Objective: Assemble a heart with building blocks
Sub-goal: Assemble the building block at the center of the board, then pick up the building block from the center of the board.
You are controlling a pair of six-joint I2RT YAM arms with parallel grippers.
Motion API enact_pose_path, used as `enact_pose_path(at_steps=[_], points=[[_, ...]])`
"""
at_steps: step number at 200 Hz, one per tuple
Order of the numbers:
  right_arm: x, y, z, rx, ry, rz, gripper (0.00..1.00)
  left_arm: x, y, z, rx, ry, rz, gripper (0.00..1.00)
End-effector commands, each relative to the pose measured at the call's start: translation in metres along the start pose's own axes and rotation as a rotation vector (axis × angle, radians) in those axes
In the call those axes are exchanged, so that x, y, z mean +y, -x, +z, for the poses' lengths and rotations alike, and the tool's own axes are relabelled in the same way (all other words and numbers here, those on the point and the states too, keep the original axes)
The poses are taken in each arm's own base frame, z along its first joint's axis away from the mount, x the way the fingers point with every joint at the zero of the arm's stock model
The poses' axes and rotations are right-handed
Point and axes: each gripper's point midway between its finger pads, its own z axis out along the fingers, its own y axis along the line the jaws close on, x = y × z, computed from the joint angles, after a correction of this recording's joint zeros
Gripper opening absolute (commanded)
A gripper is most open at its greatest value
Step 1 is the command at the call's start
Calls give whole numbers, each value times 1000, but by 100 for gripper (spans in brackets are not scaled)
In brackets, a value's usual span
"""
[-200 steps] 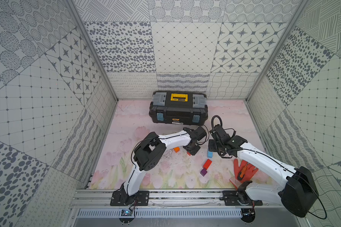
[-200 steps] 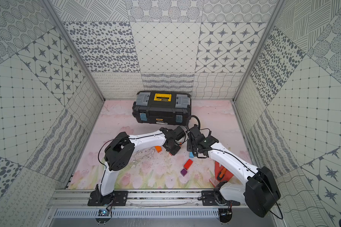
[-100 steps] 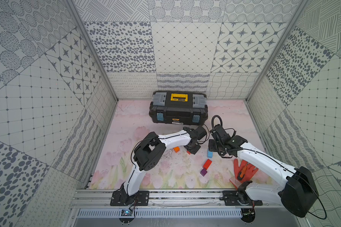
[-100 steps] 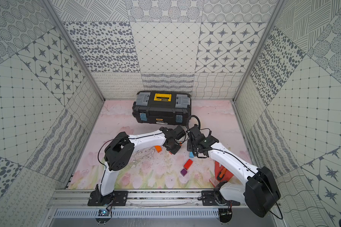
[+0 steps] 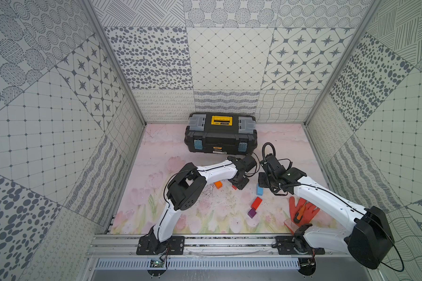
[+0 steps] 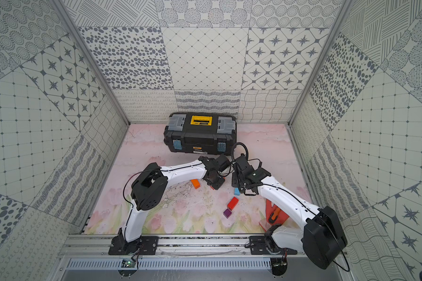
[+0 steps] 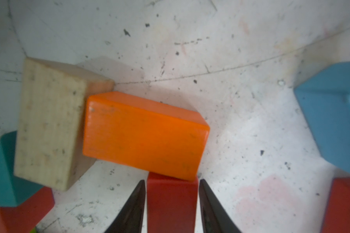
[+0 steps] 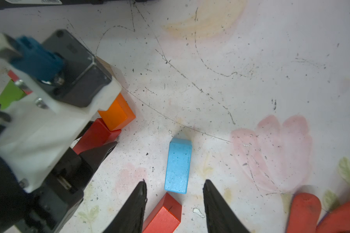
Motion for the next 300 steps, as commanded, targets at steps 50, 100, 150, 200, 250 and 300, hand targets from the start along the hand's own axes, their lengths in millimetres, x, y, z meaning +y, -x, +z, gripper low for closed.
enact_pose_path(at_steps=[50,100,150,200,250,300], points=[[10,-5,9,29,17,-17,79,14,-1,-35,-36,41,-22,53],[20,-11,40,115,7,-39,82,41,-26,-103,-142,40,-134,60],[16,-17,56,163,-52,-15,77,60,-63,-122,-170,-17,-255,55],[12,-27,64,195,-65,-22,65,54,-73,-112,-140,-54,-305,47],[3,-32,73,212,-123,-35,50,60,-75,-118,-153,-23,-331,47],[12,-17,55,153,-107,-86,23,87,-81,-130,-174,63,-405,46]])
